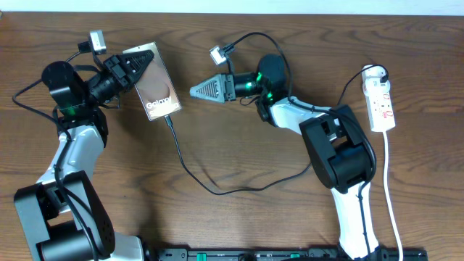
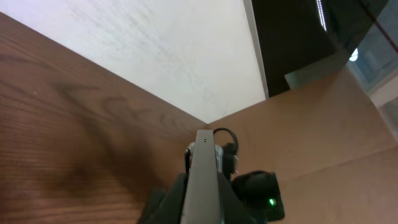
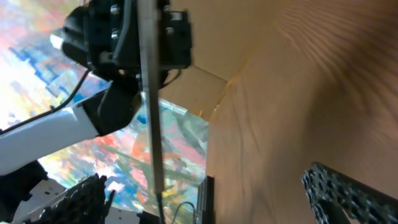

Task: Plug charger to phone and switch on socket
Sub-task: 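Open the right gripper and pull it back up and right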

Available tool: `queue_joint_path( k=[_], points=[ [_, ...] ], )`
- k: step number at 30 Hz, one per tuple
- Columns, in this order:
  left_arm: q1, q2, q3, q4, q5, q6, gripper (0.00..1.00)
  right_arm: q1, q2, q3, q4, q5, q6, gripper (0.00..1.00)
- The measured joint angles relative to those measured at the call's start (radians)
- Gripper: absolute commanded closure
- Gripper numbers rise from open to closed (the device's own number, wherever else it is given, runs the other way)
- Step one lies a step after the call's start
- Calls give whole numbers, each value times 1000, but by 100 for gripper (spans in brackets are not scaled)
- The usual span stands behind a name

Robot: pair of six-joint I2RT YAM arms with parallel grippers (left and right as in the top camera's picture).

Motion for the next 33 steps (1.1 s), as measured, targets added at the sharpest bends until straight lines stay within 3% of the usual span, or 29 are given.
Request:
queue_joint_path(
  k=[11, 22, 26, 33],
  points=[
    [0, 0, 0, -198, 26, 109, 93, -84, 0, 0, -117, -23, -56, 1],
    [0, 0, 0, -200, 23, 150, 93, -99, 0, 0, -321, 194, -130, 1],
    [0, 0, 0, -200, 23, 153, 93, -109, 0, 11, -489, 247, -222, 1],
    [0, 0, 0, -202, 16, 161, 93, -156, -9, 110, -982, 352, -478, 1]
  ],
)
